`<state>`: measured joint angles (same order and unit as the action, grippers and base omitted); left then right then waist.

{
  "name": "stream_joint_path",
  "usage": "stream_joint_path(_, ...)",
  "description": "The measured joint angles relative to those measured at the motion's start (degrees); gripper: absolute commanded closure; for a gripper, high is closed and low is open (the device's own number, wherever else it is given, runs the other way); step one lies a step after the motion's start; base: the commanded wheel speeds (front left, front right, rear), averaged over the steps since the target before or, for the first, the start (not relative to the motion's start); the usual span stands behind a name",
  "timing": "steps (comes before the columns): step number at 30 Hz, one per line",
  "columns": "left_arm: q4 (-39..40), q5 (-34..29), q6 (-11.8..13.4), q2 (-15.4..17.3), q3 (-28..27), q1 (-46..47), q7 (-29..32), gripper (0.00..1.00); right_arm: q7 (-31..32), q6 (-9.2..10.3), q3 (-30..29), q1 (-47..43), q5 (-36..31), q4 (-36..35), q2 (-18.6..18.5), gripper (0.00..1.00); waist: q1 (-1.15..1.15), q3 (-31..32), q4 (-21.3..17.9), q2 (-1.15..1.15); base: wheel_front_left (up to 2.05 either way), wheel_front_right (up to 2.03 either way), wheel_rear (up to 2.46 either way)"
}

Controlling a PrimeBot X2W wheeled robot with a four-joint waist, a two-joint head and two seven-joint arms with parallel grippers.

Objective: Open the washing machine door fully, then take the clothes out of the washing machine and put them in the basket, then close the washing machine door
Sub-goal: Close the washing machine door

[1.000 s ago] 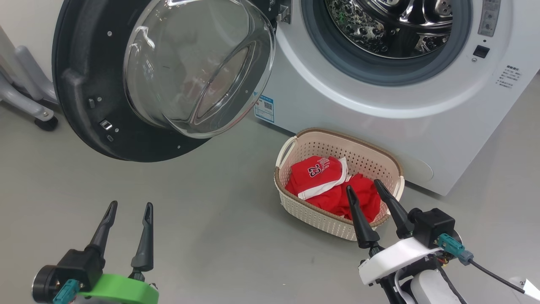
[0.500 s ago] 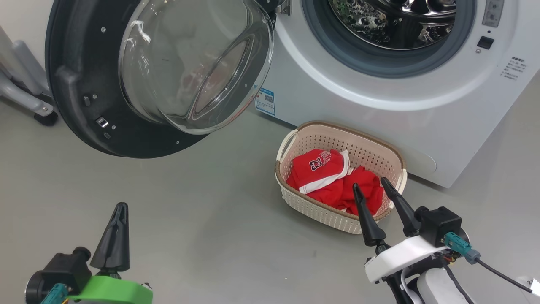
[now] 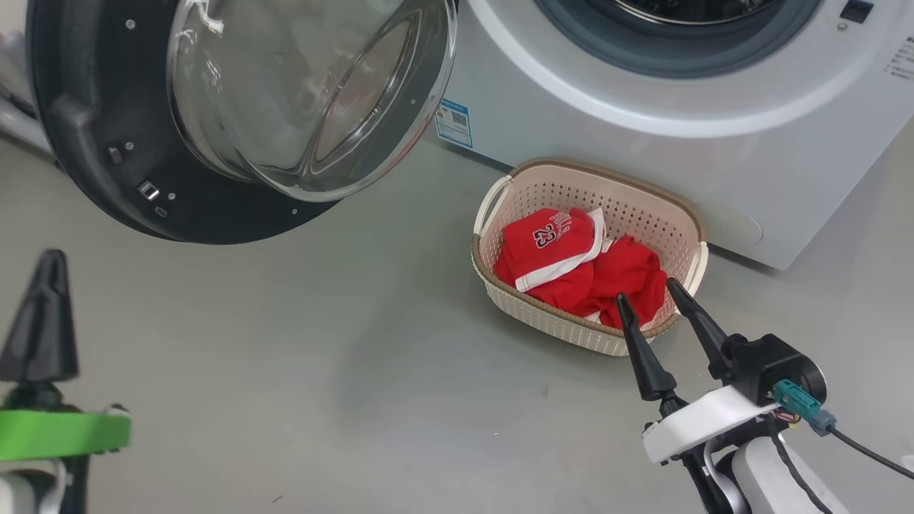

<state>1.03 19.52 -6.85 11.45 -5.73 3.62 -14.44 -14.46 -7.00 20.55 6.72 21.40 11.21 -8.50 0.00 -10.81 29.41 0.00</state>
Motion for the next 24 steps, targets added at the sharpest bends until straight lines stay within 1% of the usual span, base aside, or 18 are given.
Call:
stream_joint_path(3, 1.38, 1.07, -0.01, 2.91, -2.74, 3.13, 0.0, 1.0, 0.01, 0.01, 0.01, 0.31, -0.4, -0.16, -0.92, 0.0, 0.0, -1.63, -0.16, 0.0, 0.0, 0.0, 0.0)
stream_joint_path(6, 1.51, 3.58, -0.01, 5.66, -5.82, 6.81, 0.29, 1.0, 0.01, 0.01, 0.19, 1.42, -0.51, -0.34, -1.21, 0.0, 0.0, -3.13, -0.47, 0.0, 0.0, 0.0, 0.0)
stream_joint_path(7, 1.48, 4.71, -0.02, 6.26, -7.02, 8.04, 0.67, 1.0, 0.01, 0.0, 0.33, 1.8, -0.56, -0.4, -1.3, 0.0, 0.0, -3.58, -0.63, 0.0, 0.0, 0.0, 0.0)
stream_joint_path(10, 0.58, 9.91, -0.02, 6.72, -9.93, 11.63, 2.54, 1.0, 0.01, 0.01, 0.59, 2.63, -0.64, -0.43, -1.71, 0.0, 0.0, -4.6, -1.33, 0.0, 0.0, 0.0, 0.0)
stream_joint_path(16, -5.33, 18.62, -0.02, 8.46, -14.67, 18.25, 8.08, 1.0, 0.01, 0.01, 2.03, 3.28, -0.73, -0.4, -2.29, 0.0, 0.0, -5.51, -3.1, 0.0, 0.0, 0.0, 0.0)
stream_joint_path(18, -7.82, 21.4, -0.02, 9.49, -16.61, 20.26, 10.04, 1.0, 0.01, 0.0, 2.32, 3.77, -0.74, -0.42, -2.32, 0.0, 0.0, -5.67, -3.7, 0.0, 0.0, 0.0, 0.0)
stream_joint_path(21, -11.93, 24.76, 0.1, 11.24, -19.78, 22.75, 12.98, 1.0, 0.01, 0.01, 2.7, 4.03, -0.74, -0.43, -2.33, 0.0, 0.0, -5.87, -4.65, 0.0, 0.0, 0.0, 0.0)
stream_joint_path(22, -11.93, 24.76, 0.1, 11.24, -19.78, 22.75, 12.98, 1.0, 0.01, 0.01, 2.7, 4.03, -0.74, -0.43, -2.33, 0.0, 0.0, -5.87, -4.65, 0.0, 0.0, 0.0, 0.0)
stream_joint_path(24, -14.89, 26.68, 1.1, 12.07, -21.86, 24.34, 14.9, 1.0, 0.01, 0.01, 3.02, 4.19, -0.74, -0.43, -2.34, 0.0, 0.0, -6.02, -5.31, 0.0, 0.0, 0.0, 0.0)
